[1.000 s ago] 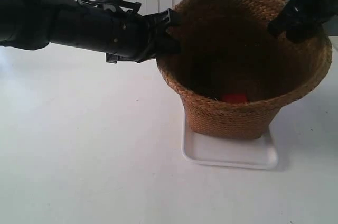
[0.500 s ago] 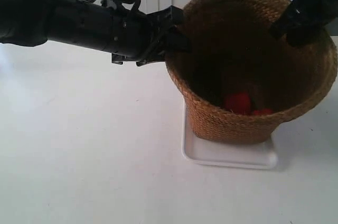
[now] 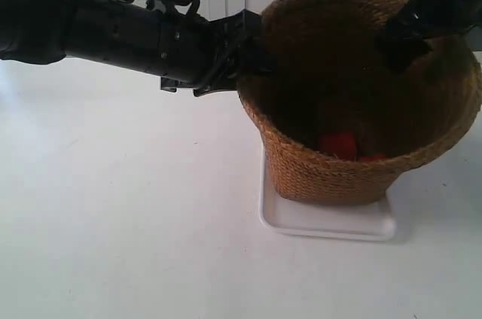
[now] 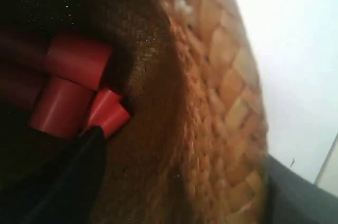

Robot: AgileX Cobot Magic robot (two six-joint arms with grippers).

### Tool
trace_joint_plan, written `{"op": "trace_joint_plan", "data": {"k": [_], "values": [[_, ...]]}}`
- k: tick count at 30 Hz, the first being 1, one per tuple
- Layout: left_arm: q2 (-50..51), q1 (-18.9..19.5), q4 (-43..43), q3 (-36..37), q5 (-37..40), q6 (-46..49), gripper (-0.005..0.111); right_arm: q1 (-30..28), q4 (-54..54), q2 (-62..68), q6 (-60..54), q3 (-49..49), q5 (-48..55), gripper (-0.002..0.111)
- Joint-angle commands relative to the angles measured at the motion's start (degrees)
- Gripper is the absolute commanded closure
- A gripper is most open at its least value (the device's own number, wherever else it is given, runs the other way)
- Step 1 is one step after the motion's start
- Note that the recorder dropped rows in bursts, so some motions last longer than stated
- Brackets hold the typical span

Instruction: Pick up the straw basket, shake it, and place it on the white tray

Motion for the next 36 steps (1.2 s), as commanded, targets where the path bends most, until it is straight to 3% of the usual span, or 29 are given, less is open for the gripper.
{"op": "trace_joint_plan", "data": {"k": [1,23,31,36], "values": [[-0.9,0.1,-0.7,-0.3,2.4,1.4,0.04,-0.1,0.2,0.0,1.2,-0.1,-0.6,0.043],[-0.9,0.3,3.9,-2.2,3.5,1.0,0.035,-0.1,0.0,-13.7,6.7,-0.4,-4.9,0.042],[-0.9,0.3,10.2,-7.1,7.8,-5.6,0.034,-0.1,0.0,-15.9,7.0,-0.2,-3.1,0.042],[-1.0,0.3,17.4,-7.5,11.0,-9.9,0.024,-0.1,0.0,-16.1,7.0,-0.2,-3.0,0.042]]}}
